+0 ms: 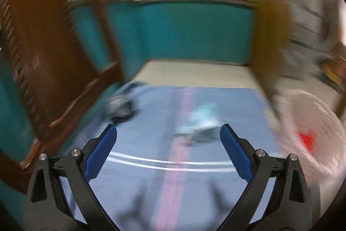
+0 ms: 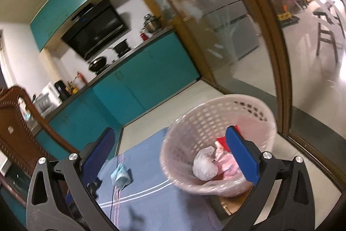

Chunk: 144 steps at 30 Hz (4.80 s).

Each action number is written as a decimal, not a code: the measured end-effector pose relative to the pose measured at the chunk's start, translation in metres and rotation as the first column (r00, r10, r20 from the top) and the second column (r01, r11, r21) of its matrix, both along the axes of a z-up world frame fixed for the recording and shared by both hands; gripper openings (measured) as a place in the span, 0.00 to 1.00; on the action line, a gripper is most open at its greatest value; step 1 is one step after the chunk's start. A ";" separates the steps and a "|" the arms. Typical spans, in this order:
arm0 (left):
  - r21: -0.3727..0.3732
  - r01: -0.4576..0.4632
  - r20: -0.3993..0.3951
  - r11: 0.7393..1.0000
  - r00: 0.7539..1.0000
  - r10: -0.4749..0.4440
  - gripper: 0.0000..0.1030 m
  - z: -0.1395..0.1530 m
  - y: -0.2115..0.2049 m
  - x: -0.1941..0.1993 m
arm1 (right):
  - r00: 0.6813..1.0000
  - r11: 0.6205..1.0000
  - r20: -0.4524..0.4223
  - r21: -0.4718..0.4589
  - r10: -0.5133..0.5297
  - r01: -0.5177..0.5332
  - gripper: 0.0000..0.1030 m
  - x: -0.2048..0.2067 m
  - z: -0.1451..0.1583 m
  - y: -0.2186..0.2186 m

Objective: Collect trash
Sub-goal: 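Grasp the dark plastic bag on the stool with the left tool, then grasp the blue face mask with the right tool while the left tool holds the dark bag, then carry the blue mask over the wastebasket with the right tool and release, then carry the dark plastic bag over the wastebasket with the left tool and release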

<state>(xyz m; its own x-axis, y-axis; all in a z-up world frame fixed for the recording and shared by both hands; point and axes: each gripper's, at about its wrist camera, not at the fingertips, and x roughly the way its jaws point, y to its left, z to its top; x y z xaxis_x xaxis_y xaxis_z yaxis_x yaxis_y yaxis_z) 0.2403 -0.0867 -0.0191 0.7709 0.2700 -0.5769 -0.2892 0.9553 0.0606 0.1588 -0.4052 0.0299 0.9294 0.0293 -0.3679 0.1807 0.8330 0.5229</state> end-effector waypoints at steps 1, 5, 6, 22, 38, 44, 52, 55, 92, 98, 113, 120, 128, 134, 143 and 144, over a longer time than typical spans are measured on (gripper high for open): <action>-0.006 -0.072 -0.007 0.997 0.997 0.072 0.93 -0.005 0.014 0.009 | 1.000 1.000 -0.001 -0.010 0.014 -0.014 0.97 0.001 0.000 0.006; -0.024 -0.245 -0.035 0.969 0.969 0.244 0.93 -0.018 0.050 0.041 | 0.997 0.997 -0.027 -0.041 0.070 -0.072 0.97 0.010 -0.003 0.029; -0.023 -0.273 -0.038 0.962 0.961 0.272 0.93 -0.021 0.056 0.046 | 0.996 0.996 -0.034 -0.048 0.079 -0.080 0.97 0.012 -0.004 0.033; -0.107 -0.394 -0.220 0.913 0.905 0.364 0.60 -0.077 0.122 0.154 | 0.982 0.980 -0.093 -0.094 0.164 -0.172 0.97 0.039 -0.015 0.064; -0.103 0.293 0.107 0.951 0.953 -0.282 0.49 0.068 0.091 -0.086 | 0.885 0.883 -0.348 -0.240 0.310 -0.404 0.97 0.110 -0.074 0.180; -0.164 0.335 0.098 0.928 0.941 -0.323 0.49 0.059 0.103 -0.108 | 0.875 0.843 -0.388 -0.330 0.289 -0.425 0.97 0.165 -0.096 0.246; -0.151 0.355 0.091 0.923 0.934 -0.344 0.50 0.066 0.105 -0.115 | 0.812 0.820 -0.533 -0.339 0.237 -0.461 0.24 0.202 -0.132 0.281; -0.154 0.359 0.078 0.921 0.933 -0.351 0.50 0.061 0.107 -0.110 | 0.824 0.819 -0.469 -0.302 0.317 -0.487 0.22 0.166 -0.102 0.270; -0.149 0.348 -0.035 0.926 0.934 -0.356 0.53 0.019 0.077 -0.085 | 0.813 0.780 -0.348 -0.273 0.466 -0.564 0.22 0.026 -0.053 0.201; -0.150 0.348 -0.036 0.925 0.933 -0.357 0.53 0.018 0.078 -0.085 | 0.837 0.802 -0.312 -0.272 0.449 -0.532 0.22 0.027 -0.046 0.191; -0.141 0.350 -0.057 0.926 0.931 -0.361 0.53 0.011 0.073 -0.081 | 0.971 0.944 -0.236 -0.310 0.037 -0.112 0.37 0.080 -0.048 0.036; -0.127 0.365 -0.073 0.922 0.924 -0.376 0.53 0.005 0.061 -0.077 | 0.982 0.983 -0.189 -0.186 -0.026 -0.010 0.85 0.065 -0.039 0.000; -0.123 0.473 -0.077 0.873 0.872 -0.483 0.53 0.011 0.007 -0.069 | 0.983 0.982 -0.018 0.052 -0.181 0.181 0.97 -0.012 -0.004 -0.042; -0.102 0.630 -0.057 0.770 0.769 -0.637 0.53 0.041 -0.111 -0.031 | 0.979 0.977 -0.036 0.065 -0.199 0.201 0.97 -0.013 -0.009 -0.062; -0.018 0.703 -0.019 0.711 0.710 -0.704 0.91 0.059 -0.231 0.008 | 0.973 0.967 -0.052 0.107 -0.226 0.231 0.97 -0.016 -0.013 -0.083; -0.024 0.693 -0.031 0.721 0.720 -0.693 0.91 0.057 -0.230 0.009 | 0.973 0.968 -0.051 0.103 -0.225 0.229 0.97 -0.016 -0.013 -0.083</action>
